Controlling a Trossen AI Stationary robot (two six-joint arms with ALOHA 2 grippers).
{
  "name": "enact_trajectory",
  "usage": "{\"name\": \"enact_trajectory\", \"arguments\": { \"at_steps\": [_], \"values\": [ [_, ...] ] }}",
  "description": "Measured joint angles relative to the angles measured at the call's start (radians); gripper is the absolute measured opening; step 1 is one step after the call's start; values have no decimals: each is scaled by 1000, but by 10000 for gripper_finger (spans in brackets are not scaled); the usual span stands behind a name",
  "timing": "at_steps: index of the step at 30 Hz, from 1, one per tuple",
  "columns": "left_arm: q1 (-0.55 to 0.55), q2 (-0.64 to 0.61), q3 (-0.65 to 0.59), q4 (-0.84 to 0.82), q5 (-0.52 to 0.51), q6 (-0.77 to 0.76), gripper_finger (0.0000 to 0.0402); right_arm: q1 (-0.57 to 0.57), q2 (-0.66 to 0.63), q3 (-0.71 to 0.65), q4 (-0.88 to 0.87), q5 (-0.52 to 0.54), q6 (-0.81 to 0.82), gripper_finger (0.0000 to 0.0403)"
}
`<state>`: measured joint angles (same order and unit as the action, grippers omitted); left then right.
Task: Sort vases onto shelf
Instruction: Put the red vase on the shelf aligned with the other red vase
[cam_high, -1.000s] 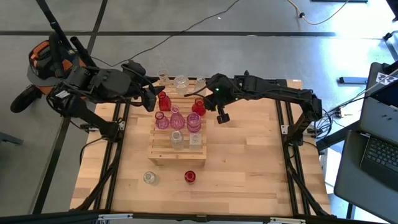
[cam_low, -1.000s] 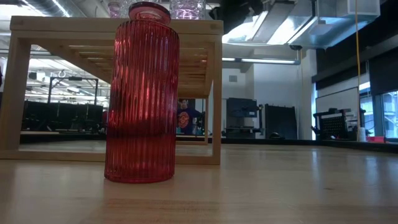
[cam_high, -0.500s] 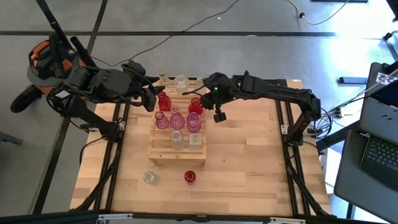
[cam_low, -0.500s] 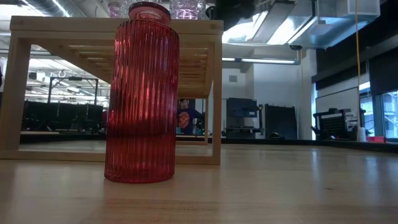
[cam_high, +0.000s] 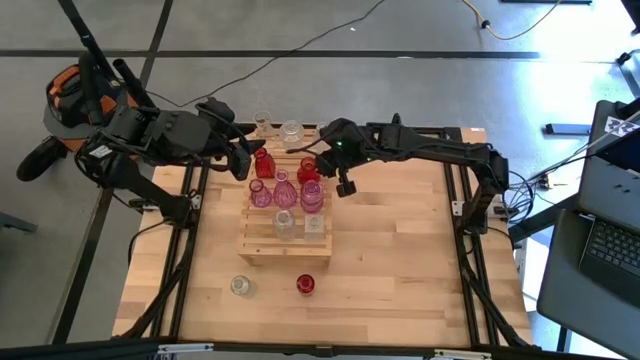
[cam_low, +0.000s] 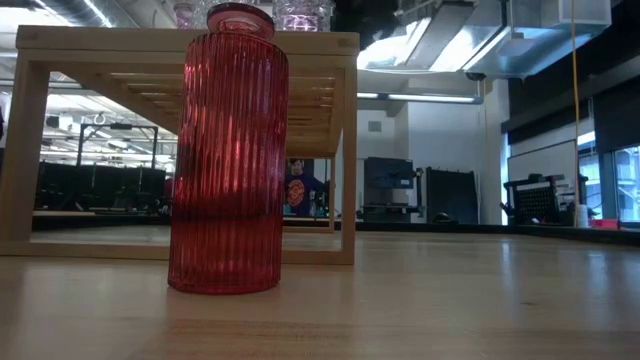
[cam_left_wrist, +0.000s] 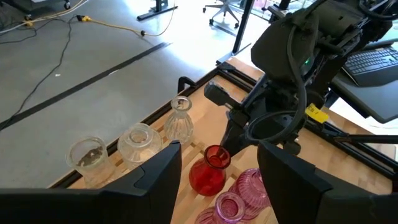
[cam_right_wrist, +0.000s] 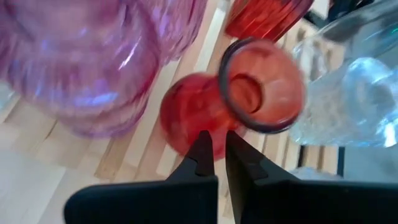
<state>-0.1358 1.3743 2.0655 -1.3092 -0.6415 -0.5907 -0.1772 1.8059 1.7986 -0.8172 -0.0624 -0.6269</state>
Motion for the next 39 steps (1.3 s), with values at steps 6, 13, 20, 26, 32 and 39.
{"name": "enact_trajectory", "arguments": {
  "at_steps": [6, 13, 20, 26, 32, 39],
  "values": [
    [0, 0, 0, 0, 0, 0, 204, 0, 32, 70, 6, 2, -6, 0],
    [0, 0, 0, 0, 4, 0, 204, -9, 74, 156, -57, 18, -14, 0],
    [0, 0, 0, -1, 5, 0, 204, -28, 78, 249, -160, 53, -38, 0],
    [0, 0, 0, -1, 5, 0, 204, -26, 76, 305, -184, 4, -59, 0],
    [0, 0, 0, -1, 4, 0, 204, -15, 76, 305, -235, -63, -112, 0],
    [0, 0, 0, -1, 5, 0, 204, 17, 81, 305, -220, -84, -174, 0]
  ]
}}
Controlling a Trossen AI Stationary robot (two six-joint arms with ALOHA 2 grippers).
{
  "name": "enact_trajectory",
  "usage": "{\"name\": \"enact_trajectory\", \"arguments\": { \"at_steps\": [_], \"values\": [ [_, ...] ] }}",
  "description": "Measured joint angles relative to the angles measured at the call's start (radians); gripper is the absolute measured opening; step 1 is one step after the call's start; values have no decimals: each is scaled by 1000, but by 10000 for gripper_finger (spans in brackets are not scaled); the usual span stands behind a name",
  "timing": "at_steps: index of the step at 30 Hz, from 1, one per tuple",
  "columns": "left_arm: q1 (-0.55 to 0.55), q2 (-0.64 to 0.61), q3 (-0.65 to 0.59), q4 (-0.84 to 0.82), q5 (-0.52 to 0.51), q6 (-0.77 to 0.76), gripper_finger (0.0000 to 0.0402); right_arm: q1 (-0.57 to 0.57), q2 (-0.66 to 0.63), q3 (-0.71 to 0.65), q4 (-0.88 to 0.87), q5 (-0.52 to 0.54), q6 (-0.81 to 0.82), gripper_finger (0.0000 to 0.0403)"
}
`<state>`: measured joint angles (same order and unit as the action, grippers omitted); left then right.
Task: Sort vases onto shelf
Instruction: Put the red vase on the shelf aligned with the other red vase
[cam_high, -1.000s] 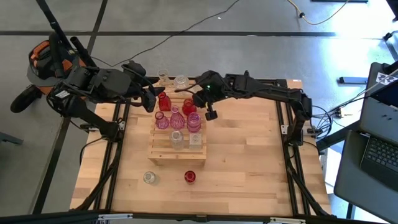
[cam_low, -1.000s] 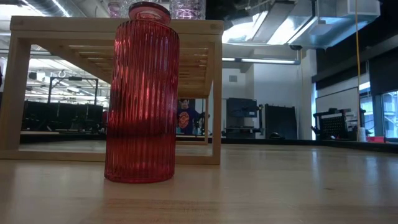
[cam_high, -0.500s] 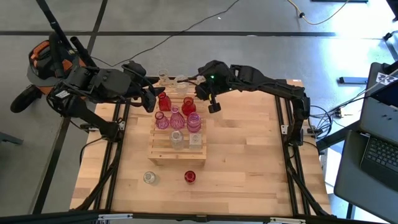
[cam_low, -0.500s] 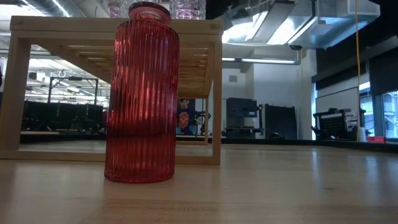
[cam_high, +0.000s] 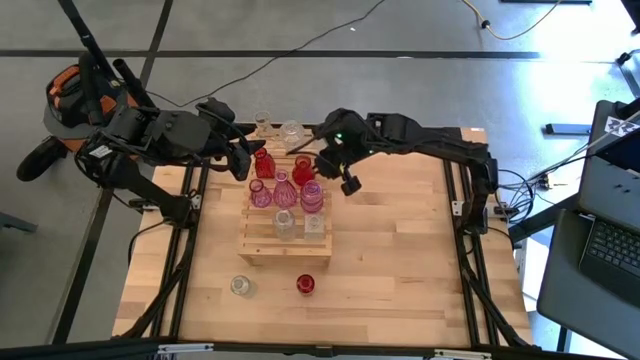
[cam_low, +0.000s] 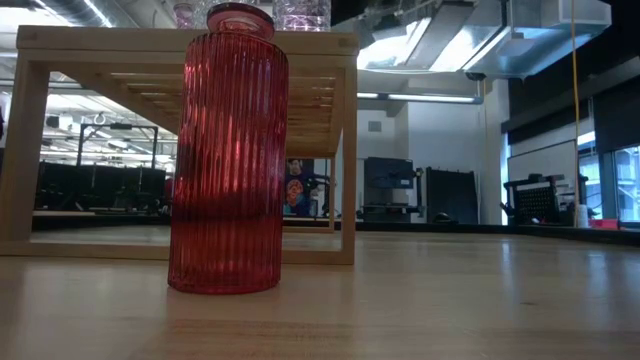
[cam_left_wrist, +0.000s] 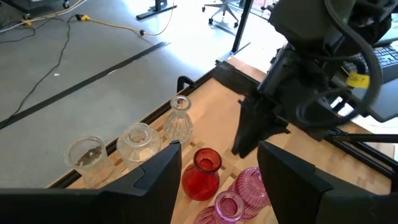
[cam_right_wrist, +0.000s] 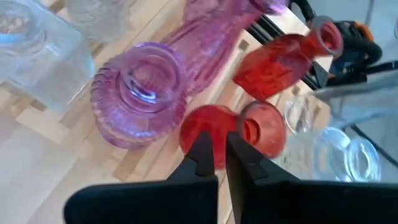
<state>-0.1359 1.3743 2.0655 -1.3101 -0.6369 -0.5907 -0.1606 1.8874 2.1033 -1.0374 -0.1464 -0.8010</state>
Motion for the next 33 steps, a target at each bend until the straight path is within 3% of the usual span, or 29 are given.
{"name": "enact_trajectory", "arguments": {
  "at_steps": [33],
  "values": [
    [0, 0, 0, 0, 0, -3, 204, 8, 79, 1, 100, 84, -130, 0]
  ]
}}
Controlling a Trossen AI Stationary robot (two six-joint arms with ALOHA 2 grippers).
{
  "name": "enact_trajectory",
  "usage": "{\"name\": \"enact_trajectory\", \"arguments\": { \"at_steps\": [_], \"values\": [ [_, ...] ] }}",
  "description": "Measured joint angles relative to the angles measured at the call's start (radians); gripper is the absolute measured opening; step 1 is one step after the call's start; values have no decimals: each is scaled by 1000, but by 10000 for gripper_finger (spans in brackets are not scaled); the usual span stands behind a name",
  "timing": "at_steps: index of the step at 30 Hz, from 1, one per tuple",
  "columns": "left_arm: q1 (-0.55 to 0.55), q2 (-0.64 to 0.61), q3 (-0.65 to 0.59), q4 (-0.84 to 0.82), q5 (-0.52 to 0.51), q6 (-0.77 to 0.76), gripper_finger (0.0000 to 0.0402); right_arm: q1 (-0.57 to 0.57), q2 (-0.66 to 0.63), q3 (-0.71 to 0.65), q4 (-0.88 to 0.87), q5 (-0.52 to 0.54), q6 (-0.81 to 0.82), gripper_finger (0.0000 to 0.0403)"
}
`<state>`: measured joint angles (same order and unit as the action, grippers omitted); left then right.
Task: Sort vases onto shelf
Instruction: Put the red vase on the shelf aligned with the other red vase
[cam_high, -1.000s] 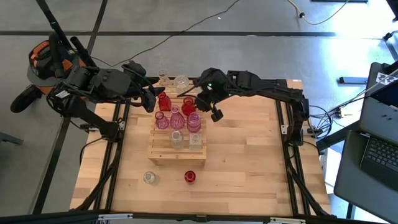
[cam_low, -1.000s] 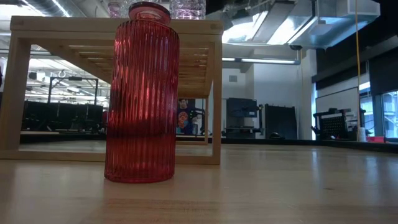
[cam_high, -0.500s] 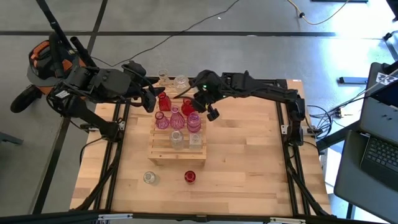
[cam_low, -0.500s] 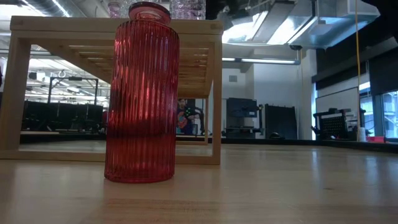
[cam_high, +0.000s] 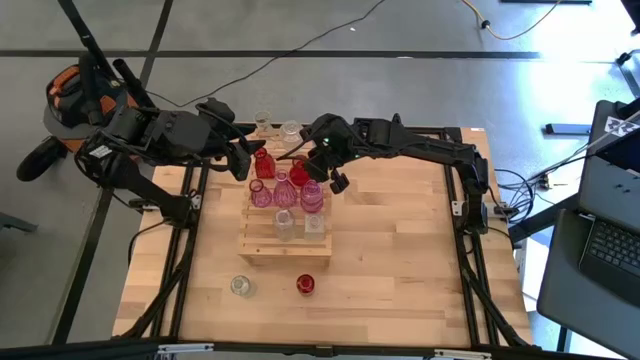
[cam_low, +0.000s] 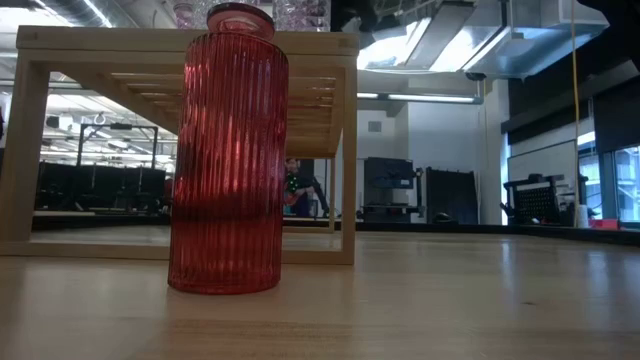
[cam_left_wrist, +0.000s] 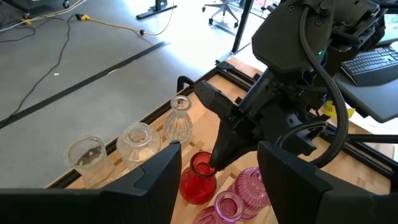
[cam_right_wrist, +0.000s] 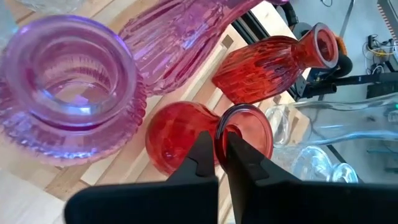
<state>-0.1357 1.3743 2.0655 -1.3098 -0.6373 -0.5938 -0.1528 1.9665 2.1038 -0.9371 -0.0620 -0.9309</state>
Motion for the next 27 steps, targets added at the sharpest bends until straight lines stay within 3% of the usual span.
{"name": "enact_trajectory", "arguments": {
  "at_steps": [27],
  "values": [
    [-1, 0, 0, 0, 7, -5, 204, -11, 18, -3, 72, 26, -64, 0]
  ]
}}
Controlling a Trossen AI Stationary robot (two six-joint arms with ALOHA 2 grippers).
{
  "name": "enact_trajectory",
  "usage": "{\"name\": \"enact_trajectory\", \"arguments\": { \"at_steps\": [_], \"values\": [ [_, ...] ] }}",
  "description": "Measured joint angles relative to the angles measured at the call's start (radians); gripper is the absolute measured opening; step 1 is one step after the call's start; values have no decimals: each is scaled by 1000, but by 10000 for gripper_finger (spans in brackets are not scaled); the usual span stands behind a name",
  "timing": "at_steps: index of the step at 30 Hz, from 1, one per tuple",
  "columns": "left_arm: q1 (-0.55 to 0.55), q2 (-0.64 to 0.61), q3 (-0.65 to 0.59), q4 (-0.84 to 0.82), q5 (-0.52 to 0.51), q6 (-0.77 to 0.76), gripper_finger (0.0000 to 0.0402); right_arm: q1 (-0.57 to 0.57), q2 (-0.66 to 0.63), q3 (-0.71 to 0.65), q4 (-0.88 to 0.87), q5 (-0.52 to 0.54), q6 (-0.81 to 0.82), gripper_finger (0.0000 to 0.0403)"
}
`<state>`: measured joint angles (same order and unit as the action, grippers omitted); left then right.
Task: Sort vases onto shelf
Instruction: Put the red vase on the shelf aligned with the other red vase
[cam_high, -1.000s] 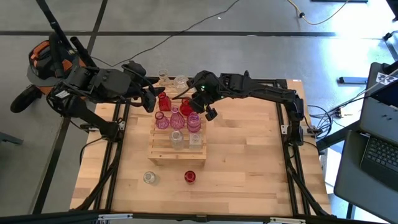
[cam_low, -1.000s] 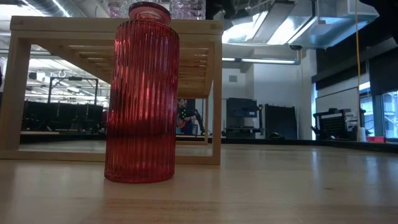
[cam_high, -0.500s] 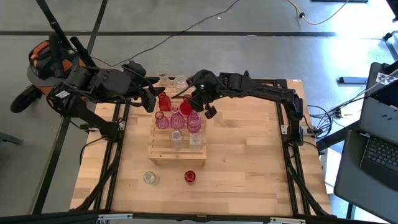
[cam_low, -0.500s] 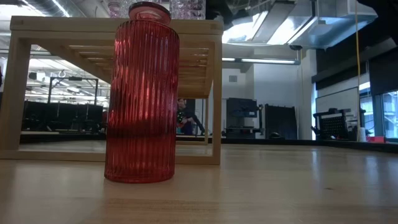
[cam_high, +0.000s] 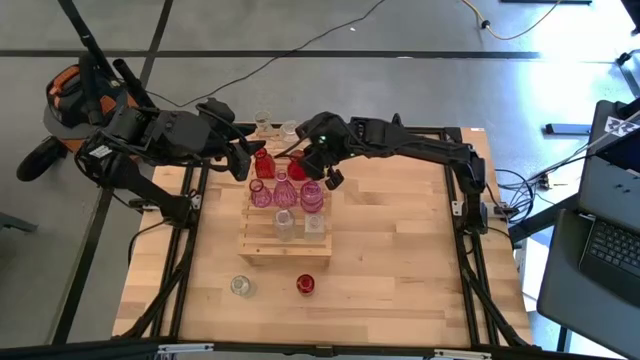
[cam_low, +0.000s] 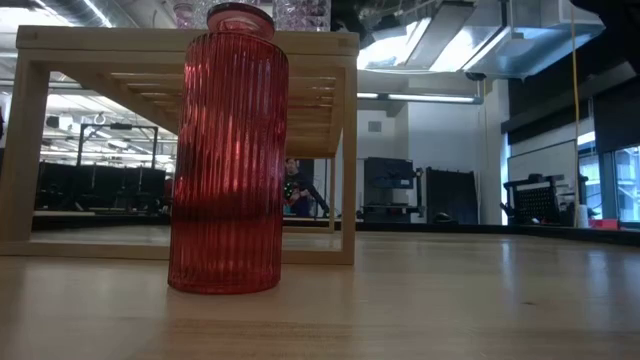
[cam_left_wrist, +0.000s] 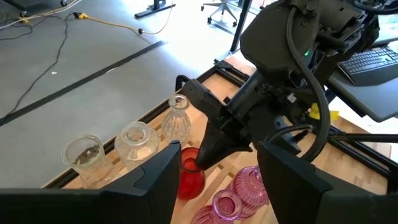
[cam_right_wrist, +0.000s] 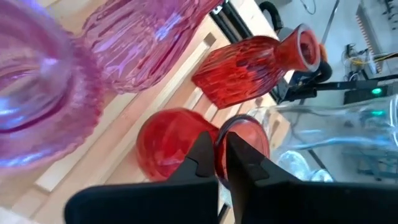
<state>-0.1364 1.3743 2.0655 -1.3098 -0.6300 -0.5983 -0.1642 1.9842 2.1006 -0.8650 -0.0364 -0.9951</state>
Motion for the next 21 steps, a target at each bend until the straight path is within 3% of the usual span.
{"name": "enact_trajectory", "arguments": {
  "at_steps": [21],
  "values": [
    [0, 0, 0, 0, 0, 0, 204, 0, 19, 2, 54, -19, -27, 0]
  ]
}}
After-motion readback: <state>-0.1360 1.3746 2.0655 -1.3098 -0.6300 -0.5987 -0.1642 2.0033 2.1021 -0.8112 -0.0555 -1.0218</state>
